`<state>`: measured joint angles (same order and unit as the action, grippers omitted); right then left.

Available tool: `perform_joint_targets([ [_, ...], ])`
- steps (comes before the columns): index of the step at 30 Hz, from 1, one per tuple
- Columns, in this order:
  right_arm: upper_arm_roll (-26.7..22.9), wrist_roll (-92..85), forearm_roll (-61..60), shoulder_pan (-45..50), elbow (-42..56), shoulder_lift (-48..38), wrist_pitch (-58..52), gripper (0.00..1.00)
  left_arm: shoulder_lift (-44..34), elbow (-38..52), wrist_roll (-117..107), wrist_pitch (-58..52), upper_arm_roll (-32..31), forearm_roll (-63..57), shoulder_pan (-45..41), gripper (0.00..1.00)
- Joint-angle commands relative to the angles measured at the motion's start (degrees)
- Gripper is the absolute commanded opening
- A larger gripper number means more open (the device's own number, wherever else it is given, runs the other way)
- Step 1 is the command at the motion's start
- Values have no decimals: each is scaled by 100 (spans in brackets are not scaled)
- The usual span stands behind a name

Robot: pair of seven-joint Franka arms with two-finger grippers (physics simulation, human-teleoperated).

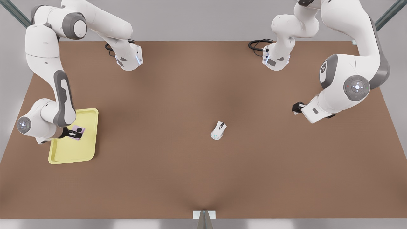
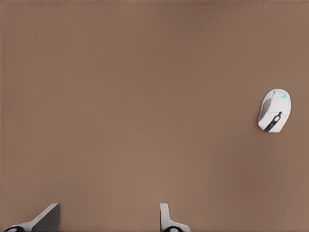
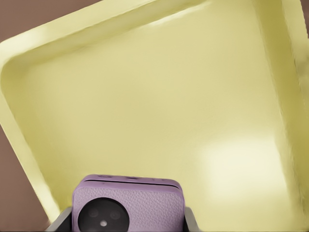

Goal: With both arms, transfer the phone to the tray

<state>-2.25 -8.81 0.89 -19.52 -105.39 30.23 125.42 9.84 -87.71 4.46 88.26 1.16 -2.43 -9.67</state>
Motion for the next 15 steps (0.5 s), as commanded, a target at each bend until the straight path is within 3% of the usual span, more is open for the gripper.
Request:
perform_joint_targets([
  [1,-100,-4384,130,-35,97,132,132,100,53,78,-24,147,-1,-30,0,100],
  [7,-30,-3726,148,422,915,-43,-298,100,62,78,-50,138,7,-39,0,100],
  [9,-39,-1864,157,1397,2171,-280,-1880,100,62,78,-120,77,8,-39,0,100],
  [11,-21,-185,131,2074,2620,-1008,-3417,100,62,78,-173,77,7,-82,0,100],
  [12,49,387,104,2197,2542,-1579,-4024,100,62,78,-182,77,7,-118,0,100],
  [13,67,503,86,2215,2120,-2029,-3965,100,62,78,-208,33,8,-118,0,100],
  [15,67,643,-142,2224,2031,-2021,-3551,100,62,78,-261,24,7,-118,0,100],
])
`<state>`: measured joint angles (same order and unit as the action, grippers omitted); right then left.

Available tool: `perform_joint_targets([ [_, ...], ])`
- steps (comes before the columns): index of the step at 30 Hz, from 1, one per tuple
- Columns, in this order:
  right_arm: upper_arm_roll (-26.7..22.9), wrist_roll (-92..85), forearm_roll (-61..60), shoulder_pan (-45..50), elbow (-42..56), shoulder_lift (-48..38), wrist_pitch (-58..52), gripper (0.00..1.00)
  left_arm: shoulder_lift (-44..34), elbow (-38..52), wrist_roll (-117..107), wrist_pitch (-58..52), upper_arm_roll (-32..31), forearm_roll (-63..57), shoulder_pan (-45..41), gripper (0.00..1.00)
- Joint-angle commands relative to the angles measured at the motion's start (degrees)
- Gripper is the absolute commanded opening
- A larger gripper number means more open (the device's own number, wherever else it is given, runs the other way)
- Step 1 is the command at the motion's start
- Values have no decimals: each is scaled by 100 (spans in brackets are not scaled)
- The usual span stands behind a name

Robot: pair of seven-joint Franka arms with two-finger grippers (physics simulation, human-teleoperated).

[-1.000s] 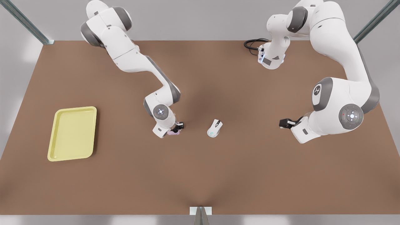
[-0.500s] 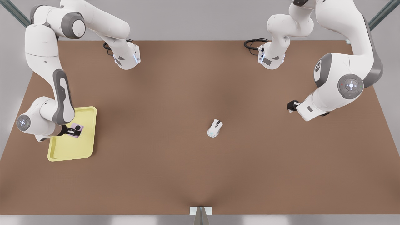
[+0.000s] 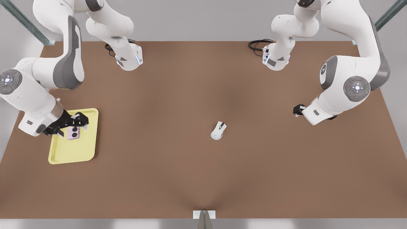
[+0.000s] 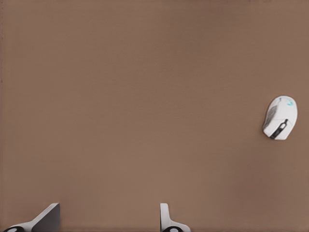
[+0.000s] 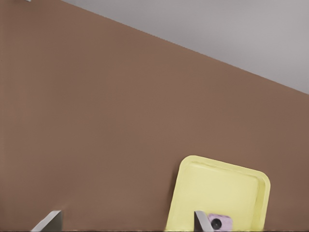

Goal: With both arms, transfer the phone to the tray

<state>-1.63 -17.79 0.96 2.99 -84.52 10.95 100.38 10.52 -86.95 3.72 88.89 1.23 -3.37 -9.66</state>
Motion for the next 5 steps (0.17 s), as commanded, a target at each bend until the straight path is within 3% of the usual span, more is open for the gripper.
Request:
perform_joint_targets([
  [1,4,1551,-149,-17,-12,-58,-1021,100,-6,3,-187,-47,0,-23,0,100],
  [5,-4,1955,-316,-26,50,47,-1091,100,-6,3,-188,-56,-9,-23,0,100],
])
